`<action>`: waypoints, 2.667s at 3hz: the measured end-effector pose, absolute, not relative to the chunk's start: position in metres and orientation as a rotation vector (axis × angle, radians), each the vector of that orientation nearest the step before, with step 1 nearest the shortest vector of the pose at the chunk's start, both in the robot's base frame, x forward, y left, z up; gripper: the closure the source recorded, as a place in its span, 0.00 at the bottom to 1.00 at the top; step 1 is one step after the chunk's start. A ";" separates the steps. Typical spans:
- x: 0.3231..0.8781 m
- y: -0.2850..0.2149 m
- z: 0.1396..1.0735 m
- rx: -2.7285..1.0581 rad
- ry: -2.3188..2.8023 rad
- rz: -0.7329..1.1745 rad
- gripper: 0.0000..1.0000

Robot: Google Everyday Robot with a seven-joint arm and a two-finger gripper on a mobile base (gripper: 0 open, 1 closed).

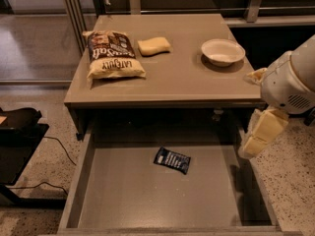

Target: Pick rxbar blueberry from top drawer and place on counter

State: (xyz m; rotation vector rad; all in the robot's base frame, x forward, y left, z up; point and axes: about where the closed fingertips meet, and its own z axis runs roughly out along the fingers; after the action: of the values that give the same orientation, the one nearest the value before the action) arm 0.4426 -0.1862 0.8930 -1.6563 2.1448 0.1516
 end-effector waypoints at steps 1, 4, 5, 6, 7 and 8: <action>0.443 -0.174 0.853 -1.577 2.105 0.254 0.00; 0.451 -0.154 0.790 -1.523 2.115 0.328 0.00; 0.461 -0.148 0.760 -1.479 2.094 0.383 0.00; 0.472 -0.146 0.730 -1.417 2.068 0.410 0.00; 0.477 -0.142 0.702 -1.358 2.041 0.448 0.00; 0.477 -0.130 0.676 -1.330 2.017 0.487 0.00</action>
Offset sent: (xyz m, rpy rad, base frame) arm 0.0075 0.0349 -0.1517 0.1911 0.0457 -0.0847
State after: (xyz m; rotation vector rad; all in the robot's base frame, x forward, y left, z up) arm 0.4770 -0.1296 0.6760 -1.3297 2.0174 0.4866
